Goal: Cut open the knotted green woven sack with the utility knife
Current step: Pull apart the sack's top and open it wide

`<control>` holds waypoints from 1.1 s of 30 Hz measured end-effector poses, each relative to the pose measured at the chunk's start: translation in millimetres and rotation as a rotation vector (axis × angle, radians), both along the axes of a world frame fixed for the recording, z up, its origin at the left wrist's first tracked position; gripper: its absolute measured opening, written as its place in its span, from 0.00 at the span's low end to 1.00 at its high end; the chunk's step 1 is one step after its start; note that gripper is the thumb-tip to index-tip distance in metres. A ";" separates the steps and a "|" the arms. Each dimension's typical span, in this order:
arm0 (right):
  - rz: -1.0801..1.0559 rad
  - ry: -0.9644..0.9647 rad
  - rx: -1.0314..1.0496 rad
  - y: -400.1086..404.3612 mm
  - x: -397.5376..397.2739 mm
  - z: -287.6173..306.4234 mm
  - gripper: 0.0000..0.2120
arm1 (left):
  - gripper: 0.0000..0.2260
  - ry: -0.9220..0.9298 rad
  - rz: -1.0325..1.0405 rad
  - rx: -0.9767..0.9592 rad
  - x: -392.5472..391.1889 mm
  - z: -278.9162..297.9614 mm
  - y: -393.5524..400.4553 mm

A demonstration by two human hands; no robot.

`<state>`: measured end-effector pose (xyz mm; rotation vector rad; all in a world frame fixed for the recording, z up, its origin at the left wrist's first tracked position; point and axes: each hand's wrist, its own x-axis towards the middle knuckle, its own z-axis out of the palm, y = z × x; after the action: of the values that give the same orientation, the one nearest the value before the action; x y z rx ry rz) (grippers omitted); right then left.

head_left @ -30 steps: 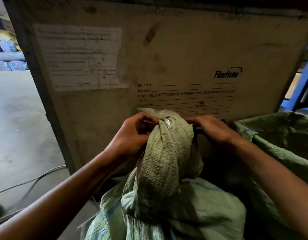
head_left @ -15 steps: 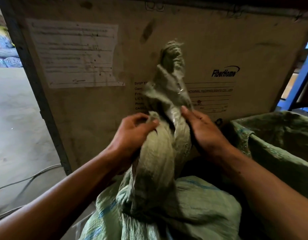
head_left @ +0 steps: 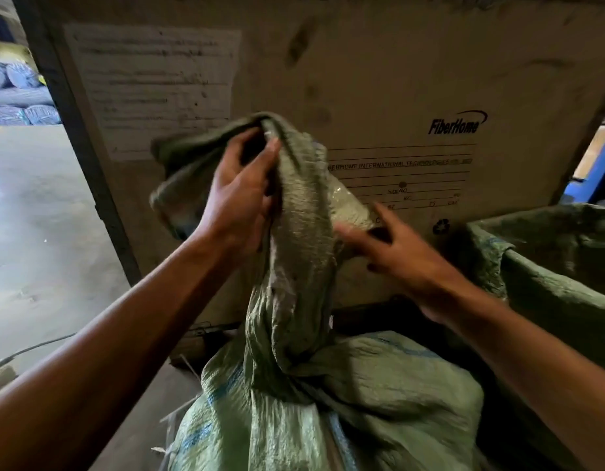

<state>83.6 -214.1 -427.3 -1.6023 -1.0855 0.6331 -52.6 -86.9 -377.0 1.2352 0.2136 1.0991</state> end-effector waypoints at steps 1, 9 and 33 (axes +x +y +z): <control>0.081 0.017 0.032 3.7 -6.7 -6.6 0.37 | 0.10 0.008 -0.141 0.014 2.4 1.1 -4.9; -0.267 0.265 0.423 13.6 31.1 13.1 0.12 | 0.25 0.507 0.396 0.264 15.9 -57.6 -19.0; -0.764 0.167 0.227 -95.9 33.2 459.5 0.11 | 0.08 0.586 -0.182 0.061 14.1 405.8 -95.8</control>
<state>116.7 -310.0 32.2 -1.5742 -0.3454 0.1170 -38.5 -182.6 28.7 1.5782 0.5032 0.5689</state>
